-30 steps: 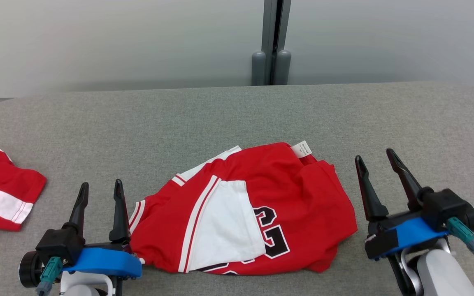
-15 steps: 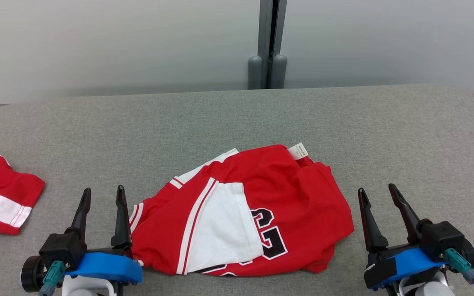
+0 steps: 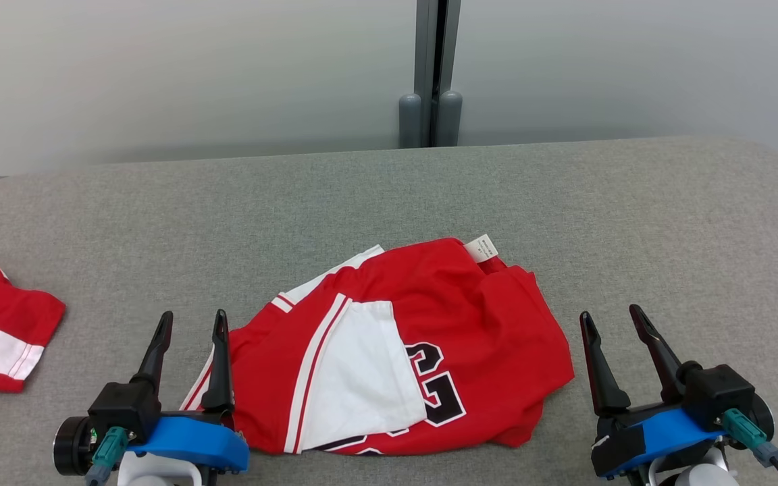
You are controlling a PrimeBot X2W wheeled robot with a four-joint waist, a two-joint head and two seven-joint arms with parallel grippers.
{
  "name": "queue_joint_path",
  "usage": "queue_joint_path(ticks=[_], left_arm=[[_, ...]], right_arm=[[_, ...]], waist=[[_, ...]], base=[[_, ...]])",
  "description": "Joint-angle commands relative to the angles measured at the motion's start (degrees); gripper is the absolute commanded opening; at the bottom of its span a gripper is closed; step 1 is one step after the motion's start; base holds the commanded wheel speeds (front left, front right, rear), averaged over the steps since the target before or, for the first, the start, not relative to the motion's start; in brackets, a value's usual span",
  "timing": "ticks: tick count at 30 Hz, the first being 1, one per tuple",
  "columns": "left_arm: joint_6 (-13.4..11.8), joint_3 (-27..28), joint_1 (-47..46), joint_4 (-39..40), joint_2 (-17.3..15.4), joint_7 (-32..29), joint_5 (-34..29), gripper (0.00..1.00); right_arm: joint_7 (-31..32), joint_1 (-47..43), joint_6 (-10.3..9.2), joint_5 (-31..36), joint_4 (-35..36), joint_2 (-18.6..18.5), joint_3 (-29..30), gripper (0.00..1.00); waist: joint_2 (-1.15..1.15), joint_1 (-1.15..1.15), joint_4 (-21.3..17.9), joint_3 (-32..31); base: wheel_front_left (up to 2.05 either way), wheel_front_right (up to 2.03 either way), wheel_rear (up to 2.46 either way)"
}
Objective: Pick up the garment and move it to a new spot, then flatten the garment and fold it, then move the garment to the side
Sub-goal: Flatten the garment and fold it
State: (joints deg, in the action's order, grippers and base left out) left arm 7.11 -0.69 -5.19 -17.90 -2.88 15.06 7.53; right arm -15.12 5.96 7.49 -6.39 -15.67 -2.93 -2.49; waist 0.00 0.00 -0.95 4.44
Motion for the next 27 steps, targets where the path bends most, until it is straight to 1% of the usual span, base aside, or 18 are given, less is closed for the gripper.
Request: queue_joint_path(ticks=[1, 6, 13, 21, 27], left_arm=[[0.44, -0.19, -0.77, -0.26, -0.01, 0.17, -0.25, 1.0], [0.48, -0.76, -0.99, -2.92, -0.04, 0.17, -0.64, 1.0], [0.34, -1.16, -3.64, -9.37, -1.63, 0.17, -1.56, 1.0], [0.35, -3.56, -11.32, -17.15, -4.41, 0.17, -1.41, 1.0], [0.36, -7.01, -17.29, -22.95, -6.63, 0.17, -0.67, 1.0]], right_arm=[[-0.05, 0.34, 0.01, -0.46, -0.14, 0.05, -0.05, 1.0], [-0.05, 0.21, 0.01, -0.89, -0.24, 0.05, -0.16, 1.0], [-0.05, 1.18, 0.01, -0.97, -0.8, 0.02, -0.67, 1.0], [-0.04, 3.04, 0.01, -0.64, -1.34, 0.01, -0.88, 1.0], [-0.05, 4.32, 0.01, -0.72, -1.57, 0.02, -1.09, 1.0]], waist=[[0.0, 0.0, -0.09, 0.02], [0.0, 0.0, -0.12, 0.28], [0.0, 0.0, -0.76, 1.49], [0.0, 0.0, -2.47, 4.16], [0.0, 0.0, -4.08, 6.18]], base=[[0.0, 0.0, 0.0], [0.0, 0.0, 0.0], [0.0, 0.0, 0.0], [0.0, 0.0, 0.0], [0.0, 0.0, 0.0]])
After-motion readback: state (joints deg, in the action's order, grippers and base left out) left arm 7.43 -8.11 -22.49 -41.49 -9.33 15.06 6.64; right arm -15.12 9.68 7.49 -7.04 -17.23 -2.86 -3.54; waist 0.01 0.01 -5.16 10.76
